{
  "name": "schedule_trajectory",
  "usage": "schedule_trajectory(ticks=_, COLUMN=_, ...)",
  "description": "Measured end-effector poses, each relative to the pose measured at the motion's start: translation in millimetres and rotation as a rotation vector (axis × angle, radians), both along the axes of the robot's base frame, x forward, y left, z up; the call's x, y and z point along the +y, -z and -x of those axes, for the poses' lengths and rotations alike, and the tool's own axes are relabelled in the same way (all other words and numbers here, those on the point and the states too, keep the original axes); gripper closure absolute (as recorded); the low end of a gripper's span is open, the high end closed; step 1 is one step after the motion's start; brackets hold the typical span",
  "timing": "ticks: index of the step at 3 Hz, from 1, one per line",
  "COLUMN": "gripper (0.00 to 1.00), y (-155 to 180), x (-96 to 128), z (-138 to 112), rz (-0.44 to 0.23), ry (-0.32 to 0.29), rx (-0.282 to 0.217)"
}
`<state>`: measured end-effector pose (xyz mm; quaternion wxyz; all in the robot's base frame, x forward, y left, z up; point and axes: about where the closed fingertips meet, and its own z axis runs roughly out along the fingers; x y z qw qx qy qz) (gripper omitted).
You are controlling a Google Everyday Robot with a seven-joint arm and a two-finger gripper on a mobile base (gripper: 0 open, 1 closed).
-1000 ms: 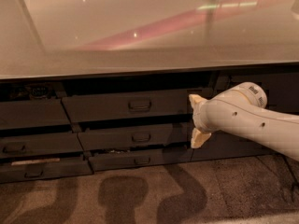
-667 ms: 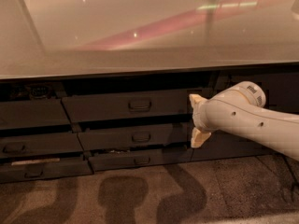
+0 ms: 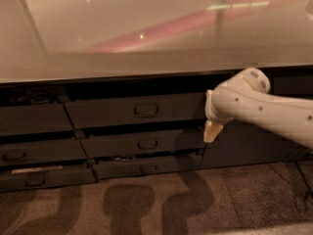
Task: Open top drawer
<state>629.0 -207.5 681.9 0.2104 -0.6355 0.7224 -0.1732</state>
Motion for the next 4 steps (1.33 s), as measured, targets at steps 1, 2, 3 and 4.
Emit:
schedule_trajectory(ticks=1, gripper=0.0, y=-4, x=-13, z=-42, rz=0.016, ry=0.043, rx=0.03)
schedule_trajectory(ticks=2, gripper=0.0, y=-4, x=-13, z=-42, rz=0.016, ry=0.043, rx=0.03)
schedule_trajectory(ticks=3, gripper=0.0, y=9, x=5, z=-45, rz=0.094, ry=0.022, rx=0.046)
schedule_trajectory(ticks=4, gripper=0.0, y=42, x=49, z=-41, rz=0.251, ry=-0.054, rx=0.088)
